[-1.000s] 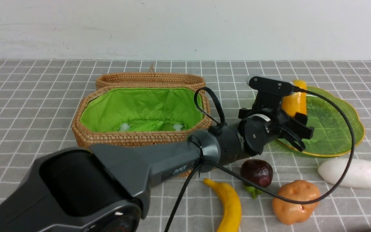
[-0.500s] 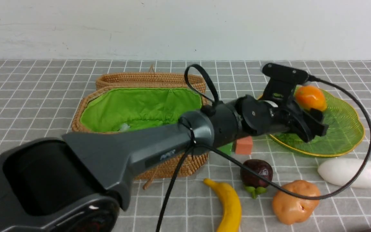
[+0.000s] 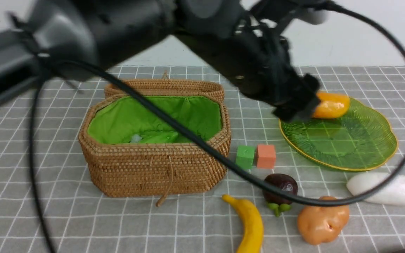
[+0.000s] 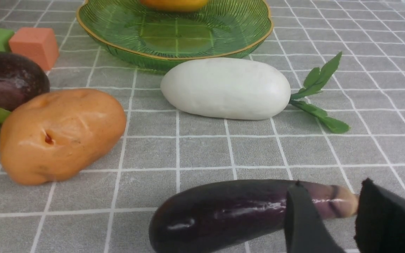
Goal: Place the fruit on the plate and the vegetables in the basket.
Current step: Use the left arm to grab a banana and put it into the right plate
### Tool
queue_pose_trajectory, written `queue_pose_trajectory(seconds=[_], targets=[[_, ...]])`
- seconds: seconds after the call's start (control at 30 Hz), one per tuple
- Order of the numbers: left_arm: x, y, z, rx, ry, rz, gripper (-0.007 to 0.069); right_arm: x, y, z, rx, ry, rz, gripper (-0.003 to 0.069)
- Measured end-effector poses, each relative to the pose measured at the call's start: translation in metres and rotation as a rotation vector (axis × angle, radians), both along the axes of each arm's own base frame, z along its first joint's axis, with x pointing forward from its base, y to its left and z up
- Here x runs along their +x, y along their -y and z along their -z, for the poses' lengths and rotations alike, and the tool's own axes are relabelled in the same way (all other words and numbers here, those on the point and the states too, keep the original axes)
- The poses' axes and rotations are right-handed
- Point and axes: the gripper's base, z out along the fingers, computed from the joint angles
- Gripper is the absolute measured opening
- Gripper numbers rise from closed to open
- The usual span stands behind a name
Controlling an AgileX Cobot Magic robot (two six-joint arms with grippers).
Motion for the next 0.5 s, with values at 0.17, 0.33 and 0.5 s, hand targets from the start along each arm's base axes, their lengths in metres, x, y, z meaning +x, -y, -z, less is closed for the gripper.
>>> queue_pose_trajectory(seconds=[0.17,0.33,0.5], targets=[[-0.018,-0.024,0.040,0.069,-0.138,-0.131,0.0593,0.000,0.000,0.000,0.000,0.000,0.000,0.0241],[-0.017,-0.018,0.100,0.115,-0.315,-0.185,0.0593,0.000,0.000,0.000,0.000,0.000,0.000,0.0241],[-0.012,-0.003,0.143,0.129,-0.478,-0.213,0.0593,0.000,0.000,0.000,0.000,0.000,0.000,0.0241]])
